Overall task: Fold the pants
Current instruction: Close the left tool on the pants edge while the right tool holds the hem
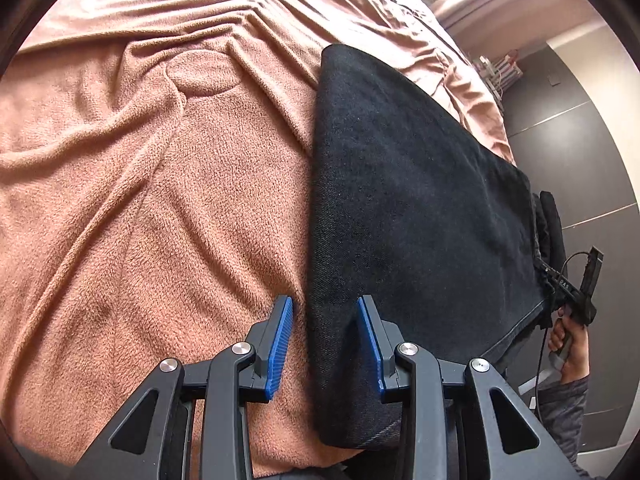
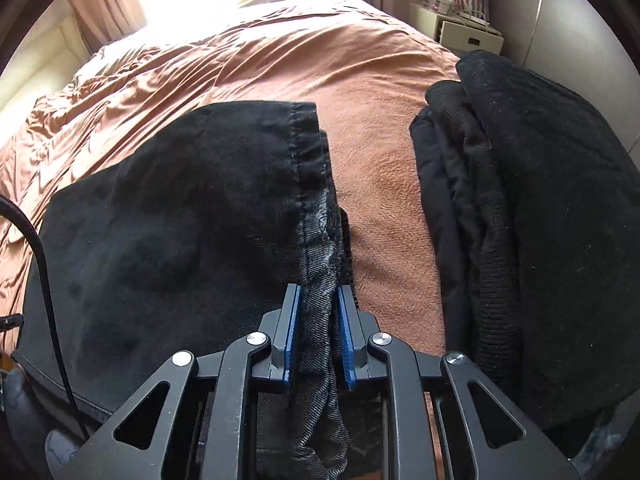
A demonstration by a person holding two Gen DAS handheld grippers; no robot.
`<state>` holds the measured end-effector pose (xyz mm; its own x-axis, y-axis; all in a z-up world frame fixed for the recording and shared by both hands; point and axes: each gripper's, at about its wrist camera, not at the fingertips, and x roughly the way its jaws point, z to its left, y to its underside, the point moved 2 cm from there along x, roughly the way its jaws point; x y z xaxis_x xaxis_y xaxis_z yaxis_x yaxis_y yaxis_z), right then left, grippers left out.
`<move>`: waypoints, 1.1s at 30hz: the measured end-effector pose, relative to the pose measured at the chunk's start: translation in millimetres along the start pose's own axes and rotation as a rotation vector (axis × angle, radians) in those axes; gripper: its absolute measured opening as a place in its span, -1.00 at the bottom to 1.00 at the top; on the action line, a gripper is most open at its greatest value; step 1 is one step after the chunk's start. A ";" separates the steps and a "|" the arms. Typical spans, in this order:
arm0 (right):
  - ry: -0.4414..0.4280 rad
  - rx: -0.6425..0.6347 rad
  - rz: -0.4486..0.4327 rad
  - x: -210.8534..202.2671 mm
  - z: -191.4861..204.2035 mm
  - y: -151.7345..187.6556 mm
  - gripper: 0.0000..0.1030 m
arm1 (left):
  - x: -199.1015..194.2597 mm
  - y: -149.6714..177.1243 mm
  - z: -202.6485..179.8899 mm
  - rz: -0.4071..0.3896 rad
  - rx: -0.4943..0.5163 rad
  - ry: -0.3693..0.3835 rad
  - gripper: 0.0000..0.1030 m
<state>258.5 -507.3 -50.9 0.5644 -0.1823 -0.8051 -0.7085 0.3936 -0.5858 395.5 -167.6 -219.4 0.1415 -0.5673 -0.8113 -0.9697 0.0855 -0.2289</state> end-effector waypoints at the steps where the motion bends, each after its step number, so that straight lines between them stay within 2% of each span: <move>1: 0.014 -0.008 -0.003 0.9 1.0 -1.0 -0.73 | 2.4 -1.7 0.8 0.002 -0.008 0.009 -0.30; 7: 0.064 -0.028 -0.028 -9.2 16.7 4.2 -0.72 | 13.3 -11.7 2.5 0.011 -0.077 0.099 -0.31; 8: 0.065 -0.033 -0.040 -14.3 18.0 8.4 -0.67 | 13.4 -12.8 3.5 0.011 -0.089 0.111 -0.36; 10: 0.053 -0.037 -0.064 -26.7 18.3 18.4 -0.66 | 8.5 -14.2 2.8 -0.012 -0.102 0.124 -0.49; 12: 0.014 -0.006 -0.084 -39.3 12.9 30.0 -0.65 | 0.8 -14.7 -1.9 -0.039 -0.084 0.157 -0.49; 14: -0.037 0.043 -0.109 -51.5 5.3 42.6 -0.48 | -1.0 -15.4 -5.2 -0.041 -0.071 0.162 -0.49; 16: -0.083 0.107 -0.134 -61.8 -5.0 57.6 -0.01 | 3.2 -18.5 -3.6 -0.028 -0.080 0.155 -0.49; 17: -0.101 0.137 -0.143 -65.2 -10.3 64.8 0.03 | 6.1 -20.8 -2.3 -0.022 -0.088 0.154 -0.49; 24: -0.220 0.309 -0.128 -67.6 -41.5 119.7 0.03 | 23.7 -33.6 6.8 0.000 -0.151 0.190 -0.49; 29: -0.357 0.425 -0.085 -51.3 -52.6 150.7 0.04 | 25.9 -41.7 -0.7 0.000 -0.118 0.181 -0.49; 33: -0.419 0.482 -0.083 -40.8 -49.7 162.2 0.04 | 11.5 -45.8 -12.7 -0.028 -0.079 0.253 -0.49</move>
<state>99.5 -480.8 -117.7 0.7962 0.0992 -0.5969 -0.4400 0.7721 -0.4586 439.0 -188.5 -211.4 0.1235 -0.7563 -0.6425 -0.9801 0.0084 -0.1983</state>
